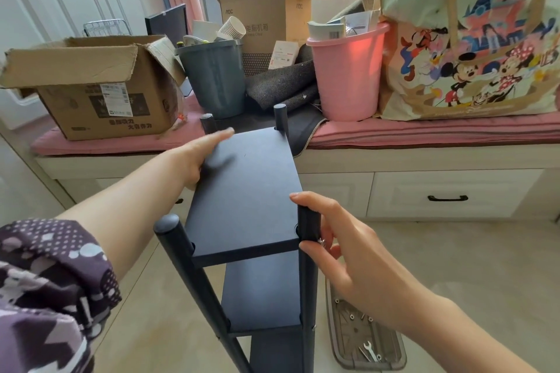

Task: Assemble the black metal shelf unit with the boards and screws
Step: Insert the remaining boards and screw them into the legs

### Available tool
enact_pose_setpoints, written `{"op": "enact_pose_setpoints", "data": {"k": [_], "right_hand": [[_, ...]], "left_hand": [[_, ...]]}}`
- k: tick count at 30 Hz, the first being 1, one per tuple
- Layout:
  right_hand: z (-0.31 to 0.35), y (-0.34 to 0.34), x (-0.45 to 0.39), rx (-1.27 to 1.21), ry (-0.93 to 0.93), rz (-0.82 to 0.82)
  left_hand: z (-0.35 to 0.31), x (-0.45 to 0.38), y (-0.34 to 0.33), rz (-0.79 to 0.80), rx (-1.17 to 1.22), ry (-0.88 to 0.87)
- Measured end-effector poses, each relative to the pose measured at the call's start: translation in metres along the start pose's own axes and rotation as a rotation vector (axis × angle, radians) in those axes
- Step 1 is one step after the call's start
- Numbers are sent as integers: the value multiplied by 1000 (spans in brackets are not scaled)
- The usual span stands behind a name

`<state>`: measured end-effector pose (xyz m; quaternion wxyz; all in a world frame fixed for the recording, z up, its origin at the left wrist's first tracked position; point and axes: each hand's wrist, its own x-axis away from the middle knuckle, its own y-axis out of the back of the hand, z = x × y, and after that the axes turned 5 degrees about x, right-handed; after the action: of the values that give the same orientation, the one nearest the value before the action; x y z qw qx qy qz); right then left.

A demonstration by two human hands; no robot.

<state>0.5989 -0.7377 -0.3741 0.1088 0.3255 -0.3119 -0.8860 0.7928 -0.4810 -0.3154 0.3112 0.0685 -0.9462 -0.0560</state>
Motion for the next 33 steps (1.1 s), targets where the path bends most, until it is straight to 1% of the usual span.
{"op": "enact_pose_setpoints", "data": {"k": [3, 8, 10, 12, 14, 15, 17, 19, 22, 25, 27, 29, 31, 33], "right_hand": [[-6, 1, 0, -40, -48, -16], [-11, 0, -1, -29, -111, -13], [-8, 2, -2, -81, -109, -16], [-7, 6, -7, -216, -164, -72], [-7, 10, -19, -296, -293, -179], [-9, 11, -29, -279, -357, -217], [-16, 11, -55, -154, -431, -246], [-24, 10, -90, 3, -410, -239], [-43, 0, -150, 157, -389, -160], [-66, -14, -197, 206, -510, -85], [-79, -19, -216, 127, -658, -79], [-90, -20, -227, -35, -796, -96], [-94, -19, -234, -185, -866, -104], [-99, -19, -240, -281, -894, -97]], "left_hand": [[11, 7, 2, 39, -75, -2], [26, 17, 11, 124, -23, -27], [36, 22, 12, 168, -14, -33], [45, 32, 13, 202, -4, -24], [52, 41, 14, 211, 0, -9], [54, 45, 14, 207, -2, -4], [57, 54, 11, 180, -4, 3], [59, 58, 8, 169, -13, 0], [60, 61, 7, 153, -17, -10], [59, 61, 7, 165, -9, 7], [59, 60, 8, 185, 13, 30], [60, 58, 7, 198, 20, 43], [60, 57, 6, 203, 23, 48], [59, 57, 5, 203, 18, 54]]}}
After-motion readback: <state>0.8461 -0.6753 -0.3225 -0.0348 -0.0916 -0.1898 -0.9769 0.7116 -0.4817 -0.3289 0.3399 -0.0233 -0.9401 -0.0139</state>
